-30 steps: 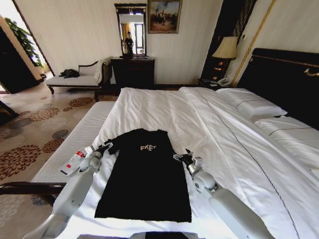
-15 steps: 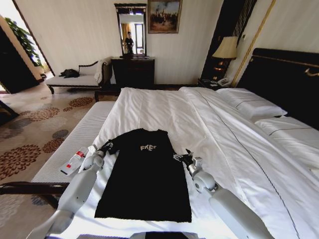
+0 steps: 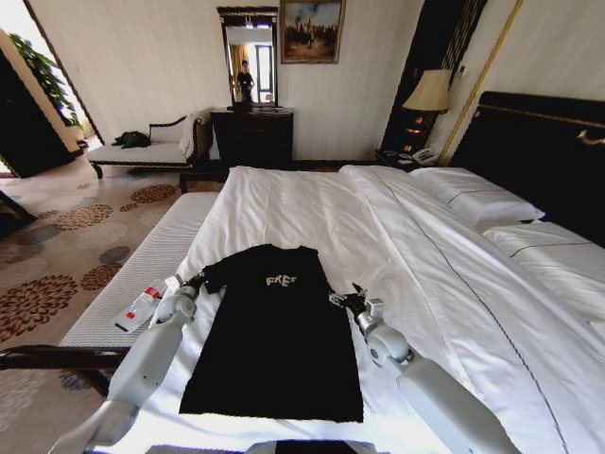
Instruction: Fold the clothes on the bed.
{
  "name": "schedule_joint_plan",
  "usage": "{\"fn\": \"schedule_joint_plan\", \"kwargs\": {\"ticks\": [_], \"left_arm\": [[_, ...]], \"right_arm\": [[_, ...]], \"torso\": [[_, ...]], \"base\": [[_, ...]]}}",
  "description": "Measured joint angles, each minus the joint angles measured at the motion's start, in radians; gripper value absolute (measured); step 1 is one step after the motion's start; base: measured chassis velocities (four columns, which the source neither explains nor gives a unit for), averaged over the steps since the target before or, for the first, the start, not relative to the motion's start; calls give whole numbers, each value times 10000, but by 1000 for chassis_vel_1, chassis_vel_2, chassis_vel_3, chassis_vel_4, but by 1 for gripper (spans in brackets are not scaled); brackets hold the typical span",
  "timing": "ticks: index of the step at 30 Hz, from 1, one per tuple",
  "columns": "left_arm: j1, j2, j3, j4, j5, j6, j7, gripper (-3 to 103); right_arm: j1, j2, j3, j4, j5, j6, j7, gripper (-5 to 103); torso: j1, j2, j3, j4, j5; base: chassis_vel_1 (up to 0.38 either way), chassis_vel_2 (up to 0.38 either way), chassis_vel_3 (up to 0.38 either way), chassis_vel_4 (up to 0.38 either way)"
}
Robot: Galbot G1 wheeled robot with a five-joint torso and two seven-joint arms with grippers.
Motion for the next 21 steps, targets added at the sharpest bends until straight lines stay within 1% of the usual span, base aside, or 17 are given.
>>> {"fn": "schedule_joint_plan", "kwargs": {"ticks": [6,8,10,11,12,14,15,18,21], "left_arm": [[-1,88,101,-442,158,-66,-214,0],[-1,132,192,-744,326,-98,-326,0],[62,235,356,-1279,797,-118,-548,0],[62,235,356,-1279,797,-118,-548,0],[133,298,453,-1608,933,-100,-640,0],[292,436,710,-2275,1125,54,-849,0],[292,436,710,-2275,1125,54,-849,0],[446,543,1086,-2906,1427,326,-1070,0],[478,569,1294,-3072,1690,396,-1126,0]], "right_arm": [[-70,43,18,-5,-110,0,-4,100],[-84,56,31,-3,-113,1,-6,100],[-94,60,54,4,-141,7,-6,100],[-94,60,54,4,-141,7,-6,100],[-101,55,62,18,-146,10,-7,100],[-112,39,83,25,-149,14,-8,100],[-112,39,83,25,-149,14,-8,100],[-117,35,90,44,-147,16,-6,100],[-123,35,90,69,-145,16,-6,100]], "torso": [[0,1,0,0,0],[-1,1,0,0,0],[0,0,0,-1,0],[0,0,0,-1,0],[0,1,0,0,0],[0,1,0,0,1],[0,1,0,0,1],[0,1,-1,0,1],[0,1,0,0,1]], "base": [[0,0,0,0],[0,0,0,0],[0,0,0,0],[0,0,0,0],[0,0,0,0],[0,0,0,0],[0,0,0,0],[0,0,0,0],[0,0,0,0]]}}
